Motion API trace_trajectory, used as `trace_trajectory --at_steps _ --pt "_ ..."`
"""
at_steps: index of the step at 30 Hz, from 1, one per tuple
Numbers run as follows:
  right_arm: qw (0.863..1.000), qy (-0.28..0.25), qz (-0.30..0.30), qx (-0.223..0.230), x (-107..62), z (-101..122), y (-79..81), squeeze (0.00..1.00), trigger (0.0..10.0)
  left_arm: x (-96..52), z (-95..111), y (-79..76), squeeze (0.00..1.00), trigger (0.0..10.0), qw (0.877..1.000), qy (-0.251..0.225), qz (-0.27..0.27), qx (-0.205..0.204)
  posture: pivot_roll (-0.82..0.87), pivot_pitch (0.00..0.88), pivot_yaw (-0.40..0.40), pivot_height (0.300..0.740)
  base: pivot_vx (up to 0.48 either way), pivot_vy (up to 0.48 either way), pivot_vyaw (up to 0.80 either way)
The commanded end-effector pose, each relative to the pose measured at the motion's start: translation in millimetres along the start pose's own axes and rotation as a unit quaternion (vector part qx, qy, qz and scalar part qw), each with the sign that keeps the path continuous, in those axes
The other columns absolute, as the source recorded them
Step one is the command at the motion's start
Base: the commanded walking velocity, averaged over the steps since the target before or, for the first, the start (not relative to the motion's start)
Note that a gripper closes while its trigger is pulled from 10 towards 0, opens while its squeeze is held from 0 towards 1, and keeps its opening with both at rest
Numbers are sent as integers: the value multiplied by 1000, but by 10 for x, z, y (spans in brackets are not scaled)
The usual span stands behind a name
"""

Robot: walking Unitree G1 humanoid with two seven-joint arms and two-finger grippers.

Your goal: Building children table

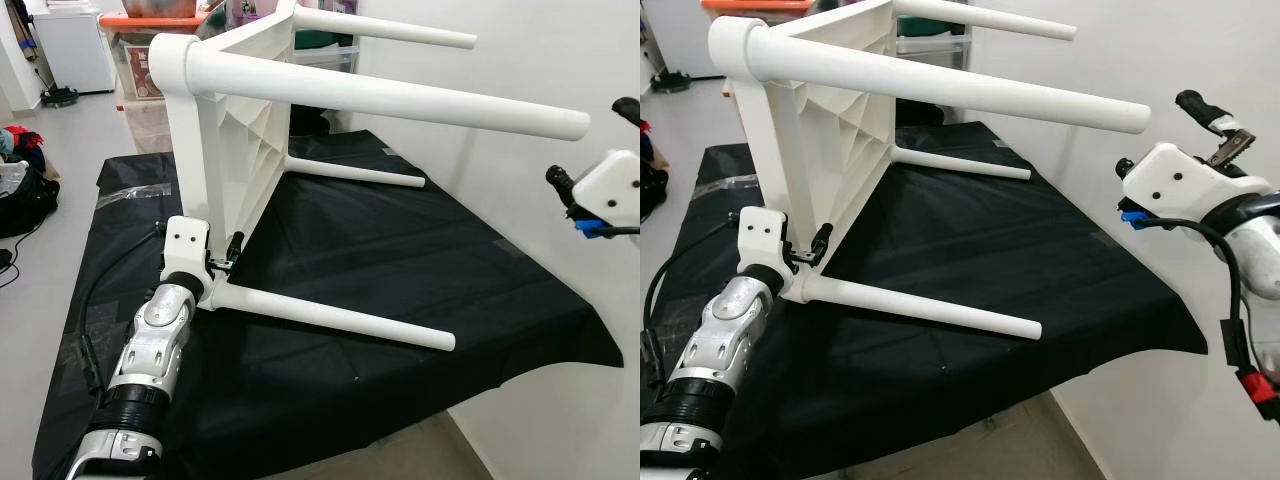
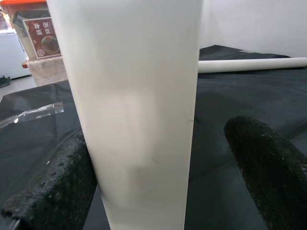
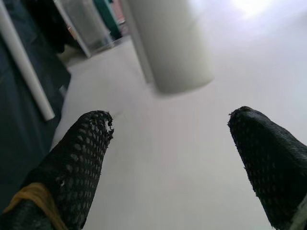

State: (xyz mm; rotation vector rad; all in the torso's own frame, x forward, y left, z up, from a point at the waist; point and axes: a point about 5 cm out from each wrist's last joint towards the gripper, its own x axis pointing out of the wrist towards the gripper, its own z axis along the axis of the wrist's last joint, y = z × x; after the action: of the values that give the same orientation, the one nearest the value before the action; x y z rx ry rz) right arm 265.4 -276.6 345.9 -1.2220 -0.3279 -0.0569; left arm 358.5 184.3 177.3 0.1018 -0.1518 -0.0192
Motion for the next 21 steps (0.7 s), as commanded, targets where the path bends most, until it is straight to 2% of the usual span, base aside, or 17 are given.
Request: trace_trajectory --at_steps 1,6,10,18,19,20,21 --pt "1000 -11 12 -2 43 74 50 1000 10000 -16 -59 -32 0 10000 1000 9 -4 1 -5 0 -50 740 0 0 0" --pt "999 -27 17 0 118 157 107 1000 10000 -8 -59 -46 0 10000 1000 9 -6 1 0 0 -55 740 0 0 0" --pt "998 -59 29 -1 287 326 216 1000 10000 -7 -67 -50 0 10000 1000 10 -4 2 7 0 -68 740 0 0 0" --pt "997 -60 37 -15 402 405 252 980 10000 -26 -100 -47 0 10000 1000 15 -1 2 1 0 -73 740 0 0 0" --pt "998 -59 36 -12 436 426 250 792 10000 -25 -102 -56 0 10000 1000 15 -1 2 -2 0 -74 740 0 0 0" --pt "998 -58 35 -10 461 442 250 792 10000 -22 -102 -63 0 10000 1000 15 -1 2 -2 0 -74 740 0 0 0" --pt "998 -57 38 -10 483 461 259 624 10000 -19 -101 -70 0 10000 1000 15 -1 1 -2 0 -74 740 0 0 0"
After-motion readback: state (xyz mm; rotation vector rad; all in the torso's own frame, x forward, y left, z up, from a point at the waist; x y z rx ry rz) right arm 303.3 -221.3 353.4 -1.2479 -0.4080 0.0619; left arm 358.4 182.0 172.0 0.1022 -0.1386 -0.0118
